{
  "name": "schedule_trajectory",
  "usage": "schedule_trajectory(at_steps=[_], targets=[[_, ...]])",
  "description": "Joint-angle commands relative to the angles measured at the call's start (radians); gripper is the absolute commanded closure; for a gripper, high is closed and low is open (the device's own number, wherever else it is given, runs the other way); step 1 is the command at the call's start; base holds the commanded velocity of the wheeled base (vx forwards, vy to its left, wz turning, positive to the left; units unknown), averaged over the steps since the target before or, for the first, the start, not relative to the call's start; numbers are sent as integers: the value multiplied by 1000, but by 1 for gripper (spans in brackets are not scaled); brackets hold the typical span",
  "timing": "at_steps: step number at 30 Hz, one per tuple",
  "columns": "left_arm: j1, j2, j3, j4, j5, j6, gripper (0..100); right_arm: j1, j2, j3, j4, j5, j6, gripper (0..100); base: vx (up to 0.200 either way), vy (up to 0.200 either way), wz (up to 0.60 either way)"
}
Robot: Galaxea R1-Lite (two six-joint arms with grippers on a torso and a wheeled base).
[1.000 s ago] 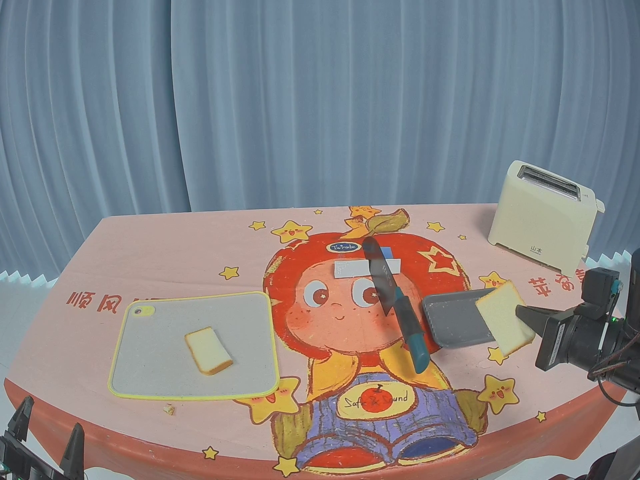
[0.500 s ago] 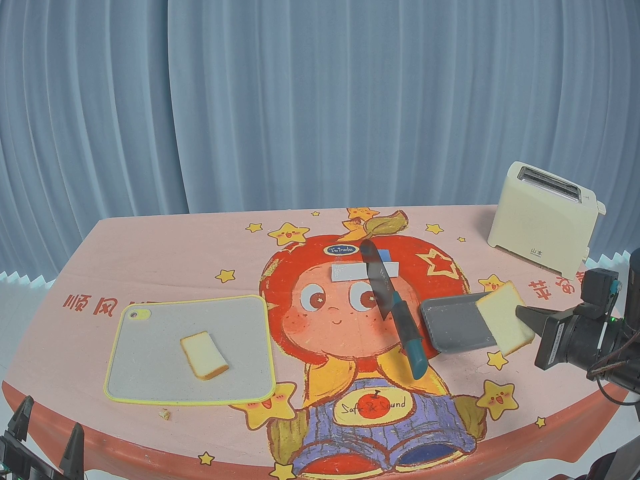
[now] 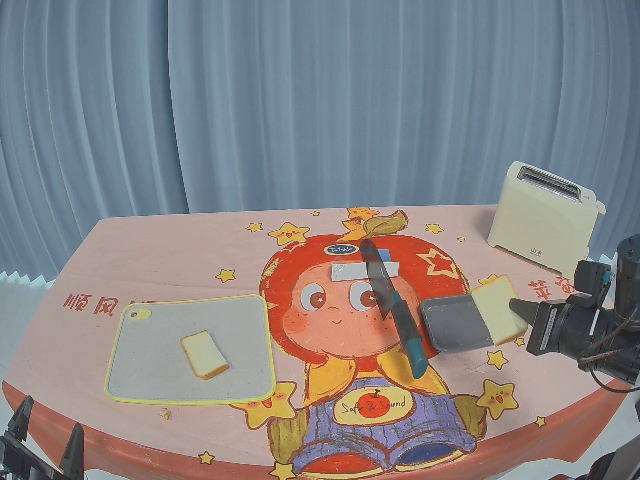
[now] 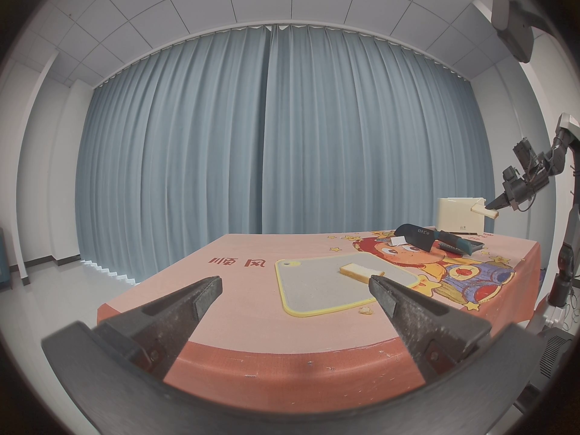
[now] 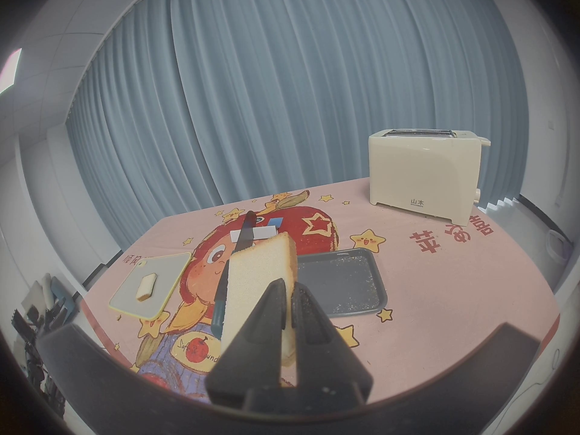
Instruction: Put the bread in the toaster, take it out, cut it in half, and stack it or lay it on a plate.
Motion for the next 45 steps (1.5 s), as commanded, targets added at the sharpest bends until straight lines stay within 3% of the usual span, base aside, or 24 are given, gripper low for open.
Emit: schedule_trajectory(at_steps=[1,20,23,27,29,36,45], targets=[[0,-10,18,0,0,0,0,-26,37,-10,-2,7,4,100,0,0,0],[0,-10,18,0,0,0,0,-89,91,-7,-84,10,-4,100,0,0,0],[0,-10,18,0,0,0,0,-91,88,-27,-75,20,-10,100,0,0,0],[0,-10,18,0,0,0,0,-126,108,-58,-72,39,-96,100,0,0,0],[0,-10,18,0,0,0,0,-138,120,-64,-83,50,-105,100,0,0,0],[0,-10,18,0,0,2,0,-174,114,-63,-72,109,-102,100,0,0,0],[0,-10,18,0,-1,2,0,-174,169,-69,-88,112,-102,100,0,0,0]])
